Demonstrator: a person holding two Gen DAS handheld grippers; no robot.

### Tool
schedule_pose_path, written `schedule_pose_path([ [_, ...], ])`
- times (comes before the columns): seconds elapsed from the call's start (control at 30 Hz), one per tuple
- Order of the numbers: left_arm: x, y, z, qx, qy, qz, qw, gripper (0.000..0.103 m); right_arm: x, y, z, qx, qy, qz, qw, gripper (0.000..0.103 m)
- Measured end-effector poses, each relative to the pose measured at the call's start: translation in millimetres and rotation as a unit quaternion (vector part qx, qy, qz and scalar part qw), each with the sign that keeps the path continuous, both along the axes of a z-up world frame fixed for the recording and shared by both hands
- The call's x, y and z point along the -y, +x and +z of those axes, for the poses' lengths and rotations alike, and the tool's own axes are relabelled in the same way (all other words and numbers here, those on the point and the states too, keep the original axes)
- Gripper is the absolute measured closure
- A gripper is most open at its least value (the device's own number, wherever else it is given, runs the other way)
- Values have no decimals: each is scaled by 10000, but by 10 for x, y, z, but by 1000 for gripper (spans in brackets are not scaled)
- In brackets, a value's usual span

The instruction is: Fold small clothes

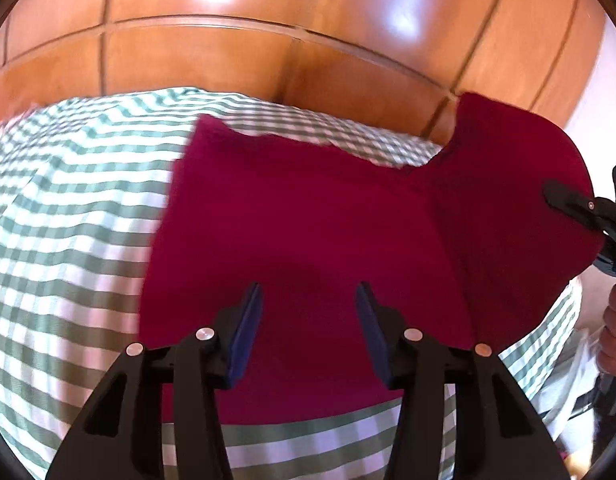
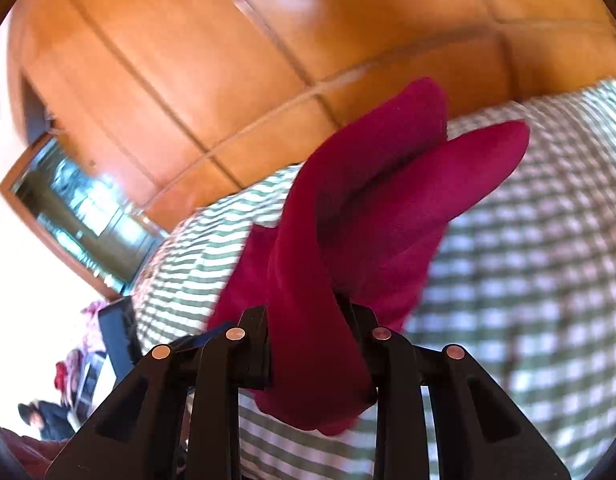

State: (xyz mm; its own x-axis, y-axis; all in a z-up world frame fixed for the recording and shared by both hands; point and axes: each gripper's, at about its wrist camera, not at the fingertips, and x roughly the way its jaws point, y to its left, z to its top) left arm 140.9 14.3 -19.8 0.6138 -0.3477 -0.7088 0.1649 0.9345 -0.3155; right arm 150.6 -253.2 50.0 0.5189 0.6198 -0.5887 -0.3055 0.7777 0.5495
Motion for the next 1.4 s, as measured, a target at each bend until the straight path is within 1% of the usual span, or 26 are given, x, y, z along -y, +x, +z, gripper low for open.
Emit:
schedule_pose_path([
  [0.13,-434,-11,17,-70,-361,334,9988,58,-594,151,67,101,-173,428,9989,79],
  [0.2,-598,-34,7,-77,-408,486,9980,58,-853,208,37,78,-223,594,9980,79],
  [0.3,-814,-57,-5,-98,-475,662,9966,58,-1334,255,-99,8,-397,987,9943,79],
  [0.33,-890,-71,-9,-103,-517,731,9959,58,-1432,262,-158,-12,-474,1083,9930,79],
  [0.4,-1007,-80,-10,-117,-588,817,9949,58,-1684,271,-331,-117,-740,1239,9895,79],
  [0.53,-1170,-108,-49,-190,-821,924,9921,58,-1895,218,-566,-222,-1097,1331,9848,79],
  [0.6,-1212,-89,-55,-234,-1009,903,9905,58,-1944,145,-605,-99,-1316,1382,9816,79],
  [0.67,-1233,-56,-46,-254,-1230,847,9885,58,-2002,54,-605,135,-1588,1492,9759,79],
  [0.7,-1240,-41,-38,-265,-1359,801,9871,56,-2026,40,-580,227,-1690,1540,9732,79],
  [0.73,-1251,-17,-25,-267,-1497,764,9854,54,-2001,6,-563,284,-1714,1587,9719,72],
  [0.77,-1257,22,6,-251,-1652,726,9833,52,-1979,-50,-542,364,-1618,1682,9717,66],
  [0.83,-1265,58,55,-219,-1874,648,9799,43,-1980,-149,-488,442,-1330,1963,9705,48],
  [0.87,-1285,94,77,-237,-2026,608,9771,42,-1968,-199,-475,447,-1216,2097,9691,45],
  [0.9,-1303,126,96,-276,-2148,584,9745,40,-1973,-250,-464,430,-1087,2220,9680,38],
  [0.93,-1321,155,108,-319,-2255,544,9722,37,-1934,-305,-445,426,-961,2294,9676,35],
  [0.97,-1334,199,113,-381,-2362,494,9697,36,-1881,-343,-436,434,-916,2299,9679,35],
  [1.1,-1334,265,173,-459,-2341,451,9701,36,-1574,-469,-412,338,-790,2041,9752,35],
  [1.13,-1330,260,192,-458,-2367,415,9696,36,-1466,-502,-408,348,-852,1907,9773,35],
  [1.2,-1264,269,214,-476,-2361,295,9701,36,-1355,-552,-411,382,-1010,1705,9794,35],
  [1.27,-1200,273,197,-569,-2249,243,9724,36,-1199,-627,-447,437,-1276,1479,9798,35],
  [1.33,-1128,291,155,-716,-2126,214,9743,36,-1109,-668,-500,547,-1656,1265,9765,35],
  [1.4,-1063,286,102,-855,-1867,319,9782,34,-1063,-702,-588,581,-1983,1123,9719,35],
])
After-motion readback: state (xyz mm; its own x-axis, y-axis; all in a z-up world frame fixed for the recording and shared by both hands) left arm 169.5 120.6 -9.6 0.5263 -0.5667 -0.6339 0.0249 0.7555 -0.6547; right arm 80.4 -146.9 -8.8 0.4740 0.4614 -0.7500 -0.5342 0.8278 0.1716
